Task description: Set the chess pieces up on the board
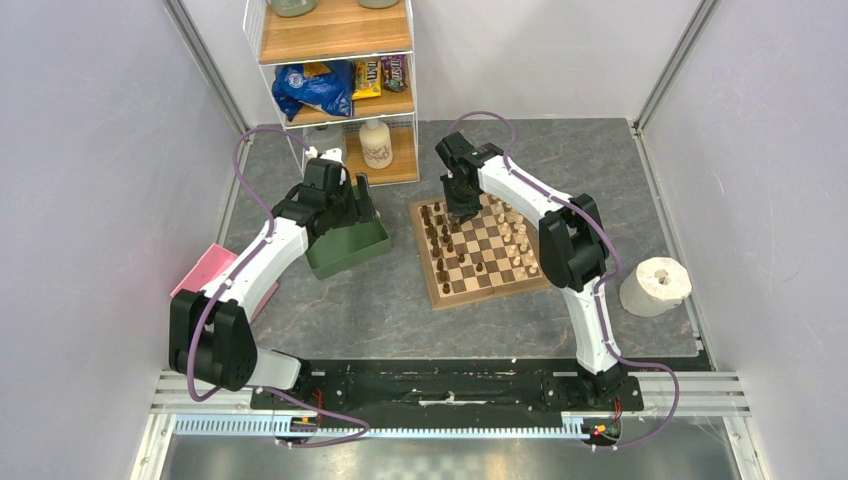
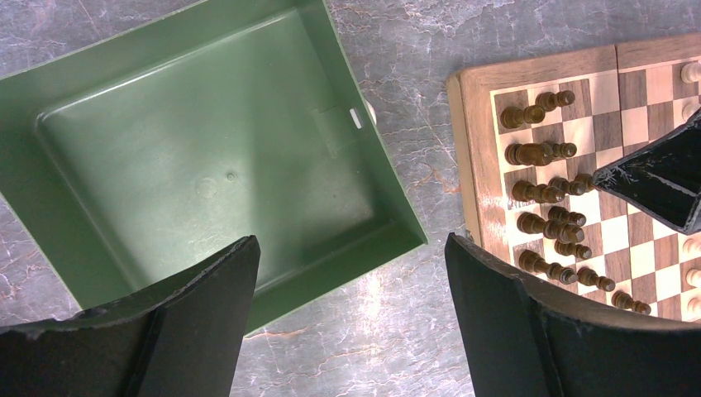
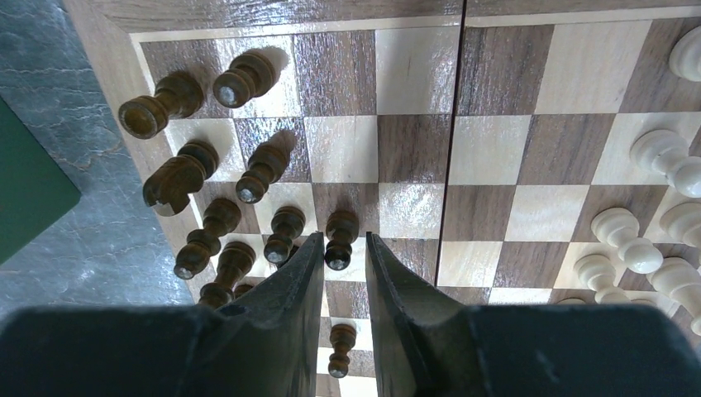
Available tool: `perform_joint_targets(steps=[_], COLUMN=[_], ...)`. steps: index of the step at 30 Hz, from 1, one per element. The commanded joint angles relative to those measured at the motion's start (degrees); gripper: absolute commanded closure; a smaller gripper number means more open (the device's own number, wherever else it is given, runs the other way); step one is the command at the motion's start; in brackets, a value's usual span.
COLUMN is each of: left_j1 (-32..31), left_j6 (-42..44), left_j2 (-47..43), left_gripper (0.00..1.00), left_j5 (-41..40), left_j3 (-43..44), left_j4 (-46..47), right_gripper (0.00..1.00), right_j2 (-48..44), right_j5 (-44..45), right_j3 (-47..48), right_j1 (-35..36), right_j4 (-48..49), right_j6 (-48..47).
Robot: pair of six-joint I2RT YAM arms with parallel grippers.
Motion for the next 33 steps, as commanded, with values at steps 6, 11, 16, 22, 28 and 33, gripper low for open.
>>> perform_joint_targets(steps=[6, 11, 16, 22, 28, 33], left_j1=[0.28, 0.27, 0.27, 0.30, 0.25, 0.25], left_j6=[-0.25, -0.28, -0.44, -0.81, -0.90, -1.05], left_j2=[-0.49, -0.87, -0.95, -0.75, -1.36, -1.37], left_gripper=[0.10, 0.10, 0.10, 0.10, 0.10, 0.10], left_j5=[0.50, 0.33, 0.32, 0.90, 0.90, 1.26], left_j3=[1.63, 1.32, 1.28, 1.06, 0.84, 0.66], left_j4=[1.33, 1.33, 1.41, 1.86, 1.95, 2.13], right_gripper=[0.71, 0.86, 0.87, 0.87, 0.88, 0.88], right_j2=[0.47, -1.28, -7.05, -14.16, -17.72, -17.66], right_j5=[-0.42, -0.34, 0.22, -0.33, -0.37, -0.64], right_j3=[-1.01, -1.98, -5.15, -10.10, -15.74, -19.58], right_j1=[0.14, 0.17, 0.16, 1.44, 5.79, 8.62], right_j4=[0.46, 0.42, 0.76, 0.78, 1.08, 2.94], right_j6=[0.20, 0.07, 0.02, 0.32, 2.54, 4.79])
